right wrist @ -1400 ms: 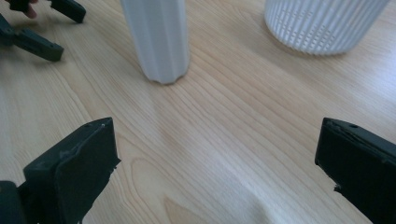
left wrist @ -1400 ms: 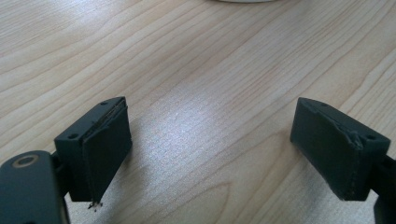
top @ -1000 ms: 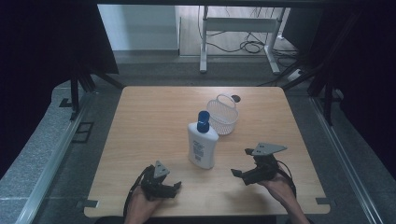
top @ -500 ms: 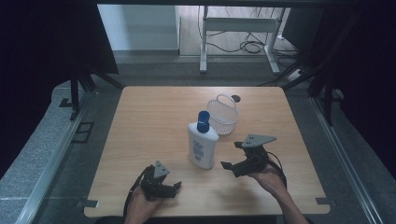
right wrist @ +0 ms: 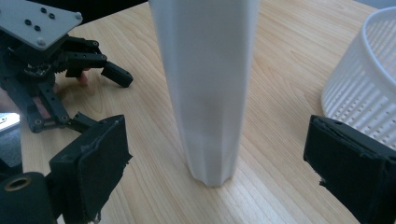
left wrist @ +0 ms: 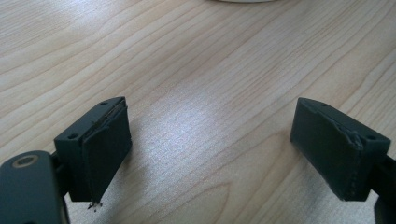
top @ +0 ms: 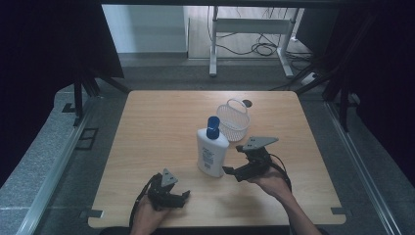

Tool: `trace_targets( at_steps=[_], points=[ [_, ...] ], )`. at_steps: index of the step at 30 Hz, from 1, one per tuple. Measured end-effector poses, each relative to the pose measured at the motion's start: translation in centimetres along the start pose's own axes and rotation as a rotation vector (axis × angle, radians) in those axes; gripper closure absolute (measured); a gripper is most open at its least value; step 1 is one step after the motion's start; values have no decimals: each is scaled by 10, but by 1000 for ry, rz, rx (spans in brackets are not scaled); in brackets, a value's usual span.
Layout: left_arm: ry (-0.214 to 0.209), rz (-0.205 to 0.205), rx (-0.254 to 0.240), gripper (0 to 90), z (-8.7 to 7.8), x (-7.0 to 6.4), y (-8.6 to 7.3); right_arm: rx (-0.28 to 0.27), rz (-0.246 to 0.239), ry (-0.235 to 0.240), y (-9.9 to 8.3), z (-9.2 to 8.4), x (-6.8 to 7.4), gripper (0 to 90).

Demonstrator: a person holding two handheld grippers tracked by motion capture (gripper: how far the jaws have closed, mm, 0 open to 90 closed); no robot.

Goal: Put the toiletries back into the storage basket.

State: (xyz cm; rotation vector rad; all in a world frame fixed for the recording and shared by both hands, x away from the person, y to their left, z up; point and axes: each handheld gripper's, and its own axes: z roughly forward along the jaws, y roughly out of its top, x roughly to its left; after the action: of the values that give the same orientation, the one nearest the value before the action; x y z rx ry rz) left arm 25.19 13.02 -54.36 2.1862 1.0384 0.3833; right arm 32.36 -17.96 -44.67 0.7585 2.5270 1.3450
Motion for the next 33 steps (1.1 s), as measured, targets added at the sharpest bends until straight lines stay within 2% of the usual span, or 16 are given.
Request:
trace_targets(
  at_steps=[9,25,33],
  points=[
    [1,0,0,118,0,0,0,-11,-12,22,16,15,2,105],
    [1,2,4,118,0,0,0,-10,-11,18,27,38,0,163],
    [3,0,2,119,0,0,0,-11,-22,12,32,48,1,256]
  ],
)
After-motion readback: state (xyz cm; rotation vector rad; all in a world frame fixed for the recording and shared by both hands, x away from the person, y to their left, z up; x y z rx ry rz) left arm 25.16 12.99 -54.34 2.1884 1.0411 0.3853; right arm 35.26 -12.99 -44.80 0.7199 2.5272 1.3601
